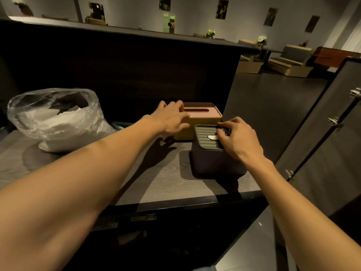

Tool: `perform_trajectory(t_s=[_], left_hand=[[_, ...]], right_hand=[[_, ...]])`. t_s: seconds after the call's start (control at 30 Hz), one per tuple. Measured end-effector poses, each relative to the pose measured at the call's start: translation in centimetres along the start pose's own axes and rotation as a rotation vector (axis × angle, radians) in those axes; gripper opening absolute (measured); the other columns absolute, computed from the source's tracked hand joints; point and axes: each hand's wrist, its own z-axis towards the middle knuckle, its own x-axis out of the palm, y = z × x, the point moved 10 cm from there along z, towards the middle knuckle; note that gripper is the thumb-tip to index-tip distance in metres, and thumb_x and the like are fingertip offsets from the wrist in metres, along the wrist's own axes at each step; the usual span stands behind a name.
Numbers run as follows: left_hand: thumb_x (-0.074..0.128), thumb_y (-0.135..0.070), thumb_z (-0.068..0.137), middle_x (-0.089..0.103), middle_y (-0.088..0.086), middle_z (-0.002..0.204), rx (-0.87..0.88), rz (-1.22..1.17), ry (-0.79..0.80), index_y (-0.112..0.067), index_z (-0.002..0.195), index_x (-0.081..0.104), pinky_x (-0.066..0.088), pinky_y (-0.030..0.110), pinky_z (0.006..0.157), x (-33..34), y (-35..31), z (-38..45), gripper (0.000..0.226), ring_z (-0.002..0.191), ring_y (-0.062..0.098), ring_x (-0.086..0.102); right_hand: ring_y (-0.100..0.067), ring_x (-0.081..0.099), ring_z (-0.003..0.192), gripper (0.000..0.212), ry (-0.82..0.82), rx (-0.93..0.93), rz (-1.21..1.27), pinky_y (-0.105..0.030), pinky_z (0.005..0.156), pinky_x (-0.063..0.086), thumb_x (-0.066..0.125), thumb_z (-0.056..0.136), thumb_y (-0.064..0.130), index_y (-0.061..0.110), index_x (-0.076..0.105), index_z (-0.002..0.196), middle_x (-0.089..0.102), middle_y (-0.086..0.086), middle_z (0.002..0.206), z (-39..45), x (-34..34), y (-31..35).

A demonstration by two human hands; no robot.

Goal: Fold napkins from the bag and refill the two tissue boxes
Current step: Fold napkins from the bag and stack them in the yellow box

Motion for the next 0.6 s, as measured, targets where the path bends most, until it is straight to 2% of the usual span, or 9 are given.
perform_trajectory(t_s=[0.07, 0.1, 0.2, 0.27, 0.37, 0.47, 0.6], left_hand=[[0.052, -0.040, 0.105, 0.028, 0.008, 0.160, 0.025, 0.049, -0.020, -0.028, 0.149, 0.046, 0.040, 0.043, 0.107, 0.0, 1.0, -0.8, 0.046, 0.134, 0.028, 0.041], [0.054, -0.036, 0.105, 0.034, 0.007, 0.159, 0.024, 0.051, -0.020, -0.028, 0.146, 0.048, 0.044, 0.040, 0.101, -0.1, 1.4, -1.1, 0.042, 0.131, 0.027, 0.043], [0.051, -0.028, 0.104, 0.054, 0.003, 0.143, -0.010, 0.045, 0.003, -0.028, 0.135, 0.053, 0.038, 0.035, 0.085, -0.9, 1.9, -2.5, 0.031, 0.110, 0.018, 0.043], [0.048, -0.029, 0.104, 0.055, 0.003, 0.140, -0.032, 0.067, 0.030, -0.028, 0.132, 0.055, 0.037, 0.037, 0.090, -1.3, 2.1, -4.0, 0.029, 0.108, 0.017, 0.042], [0.047, -0.034, 0.104, 0.052, 0.001, 0.146, -0.063, 0.107, 0.095, -0.029, 0.135, 0.054, 0.041, 0.040, 0.101, -1.7, 2.8, -7.4, 0.032, 0.118, 0.020, 0.047], [0.050, -0.023, 0.101, 0.050, -0.003, 0.146, -0.078, 0.011, 0.143, -0.030, 0.136, 0.054, 0.044, 0.042, 0.103, -2.2, 3.8, -11.2, 0.037, 0.120, 0.018, 0.044], [0.052, -0.018, 0.097, 0.045, -0.007, 0.152, -0.020, -0.081, 0.145, -0.031, 0.144, 0.052, 0.038, 0.041, 0.113, -2.2, 2.6, -13.9, 0.049, 0.132, 0.016, 0.035]], right_hand=[[-0.028, 0.059, 0.118, 0.041, -0.001, 0.003, -0.001, -0.037, 0.092, 0.047, 0.054, 0.104, 0.043, 0.024, 0.066, 0.138, 0.057, -0.002, 0.132, 0.2, 0.1, 0.0], [-0.028, 0.059, 0.117, 0.040, -0.004, 0.004, 0.002, -0.037, 0.091, 0.047, 0.054, 0.104, 0.043, 0.024, 0.067, 0.137, 0.058, -0.002, 0.131, 0.2, 0.1, -0.1], [-0.027, 0.060, 0.115, 0.037, -0.010, 0.003, 0.011, -0.038, 0.091, 0.048, 0.055, 0.103, 0.041, 0.026, 0.070, 0.134, 0.060, 0.000, 0.128, 0.7, 0.2, -0.2], [-0.026, 0.061, 0.113, 0.035, -0.020, 0.008, 0.027, -0.037, 0.089, 0.048, 0.057, 0.102, 0.038, 0.028, 0.072, 0.131, 0.062, 0.001, 0.127, 1.3, 0.2, -0.5], [-0.026, 0.063, 0.111, 0.032, -0.036, 0.025, 0.054, -0.037, 0.090, 0.049, 0.058, 0.100, 0.033, 0.026, 0.075, 0.127, 0.066, 0.000, 0.125, 2.6, 0.3, -1.2], [-0.027, 0.067, 0.107, 0.032, -0.055, 0.037, 0.081, -0.043, 0.093, 0.055, 0.058, 0.099, 0.031, 0.023, 0.074, 0.126, 0.069, -0.004, 0.123, 4.3, 0.8, -1.2], [-0.023, 0.071, 0.098, 0.030, -0.062, 0.063, 0.137, -0.047, 0.087, 0.062, 0.059, 0.100, 0.030, 0.025, 0.073, 0.126, 0.075, -0.005, 0.113, 7.4, 2.8, -0.1]])
